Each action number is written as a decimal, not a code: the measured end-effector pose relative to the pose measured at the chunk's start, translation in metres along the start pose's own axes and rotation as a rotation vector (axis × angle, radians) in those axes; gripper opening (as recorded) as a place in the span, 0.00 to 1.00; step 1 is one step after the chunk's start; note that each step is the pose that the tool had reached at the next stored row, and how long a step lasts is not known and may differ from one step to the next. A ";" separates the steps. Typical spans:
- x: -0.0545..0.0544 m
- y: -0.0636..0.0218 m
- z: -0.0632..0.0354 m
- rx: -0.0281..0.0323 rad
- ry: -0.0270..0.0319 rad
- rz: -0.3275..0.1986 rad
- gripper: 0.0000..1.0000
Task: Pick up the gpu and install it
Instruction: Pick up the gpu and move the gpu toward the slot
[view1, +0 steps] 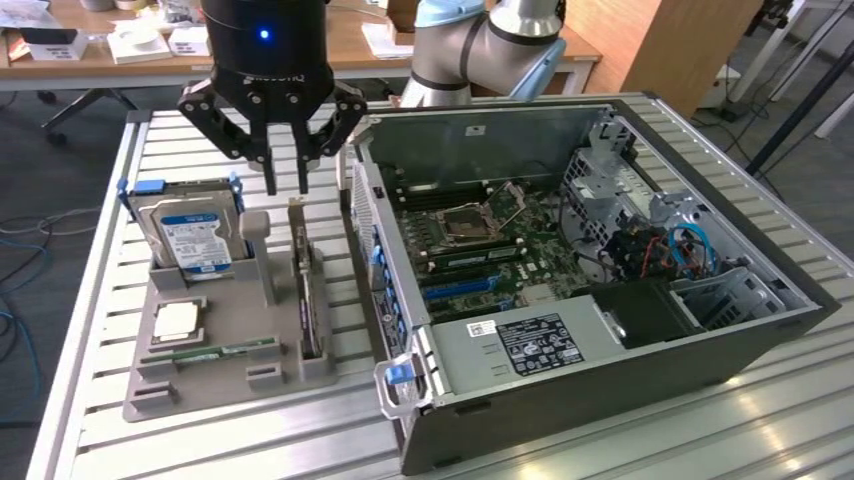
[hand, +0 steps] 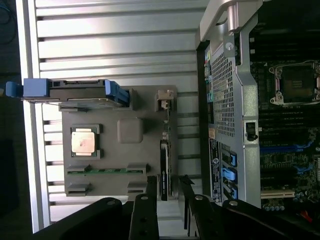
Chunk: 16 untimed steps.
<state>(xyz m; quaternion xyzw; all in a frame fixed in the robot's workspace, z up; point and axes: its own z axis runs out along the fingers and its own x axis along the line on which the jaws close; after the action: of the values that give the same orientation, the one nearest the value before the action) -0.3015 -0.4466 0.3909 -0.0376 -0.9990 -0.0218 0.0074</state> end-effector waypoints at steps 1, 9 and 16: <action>0.000 0.0000 0.0000 0.0000 0.0000 0.000 0.29; 0.000 -0.0003 0.0059 0.0000 0.0000 0.000 0.36; 0.000 -0.0008 0.0186 0.0000 0.0000 0.000 0.36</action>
<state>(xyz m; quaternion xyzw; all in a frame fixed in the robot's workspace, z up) -0.3015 -0.4466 0.3723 -0.0376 -0.9990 -0.0218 0.0074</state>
